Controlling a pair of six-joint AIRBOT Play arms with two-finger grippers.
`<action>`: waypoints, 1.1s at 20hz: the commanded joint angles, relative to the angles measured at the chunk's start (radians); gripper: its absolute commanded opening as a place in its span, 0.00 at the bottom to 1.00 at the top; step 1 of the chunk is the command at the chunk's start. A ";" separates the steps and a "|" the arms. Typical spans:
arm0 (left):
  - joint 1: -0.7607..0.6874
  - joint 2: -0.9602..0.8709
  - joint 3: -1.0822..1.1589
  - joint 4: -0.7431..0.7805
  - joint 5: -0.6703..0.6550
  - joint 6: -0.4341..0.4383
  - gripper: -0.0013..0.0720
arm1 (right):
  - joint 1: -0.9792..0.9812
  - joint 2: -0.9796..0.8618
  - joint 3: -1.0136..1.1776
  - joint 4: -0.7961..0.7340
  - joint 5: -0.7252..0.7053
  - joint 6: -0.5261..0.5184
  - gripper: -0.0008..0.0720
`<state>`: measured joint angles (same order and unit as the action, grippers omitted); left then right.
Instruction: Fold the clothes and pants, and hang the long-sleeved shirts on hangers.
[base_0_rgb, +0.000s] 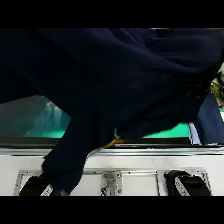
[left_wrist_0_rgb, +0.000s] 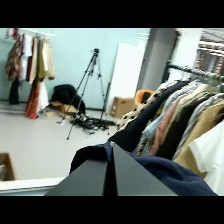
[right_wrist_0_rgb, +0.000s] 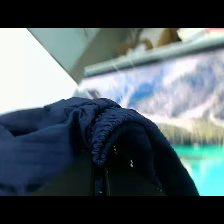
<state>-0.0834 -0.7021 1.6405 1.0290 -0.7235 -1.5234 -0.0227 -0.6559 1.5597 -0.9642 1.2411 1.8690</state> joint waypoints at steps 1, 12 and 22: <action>0.052 -0.084 -0.107 -0.004 0.023 -0.007 0.02 | 0.000 -0.051 -0.066 -0.073 0.258 0.122 0.04; -0.083 -1.059 0.215 -0.011 0.036 0.039 0.02 | 0.005 -0.650 -0.424 0.057 -0.393 0.033 0.04; 0.107 -1.058 0.214 -0.010 -0.119 -0.029 0.99 | -0.095 -0.697 -0.346 0.330 -0.684 -0.424 0.93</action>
<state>-0.0620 -1.8294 1.9495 1.0183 -0.7151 -1.5330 -0.0727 -1.3914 1.2079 -0.6762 0.5667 1.6047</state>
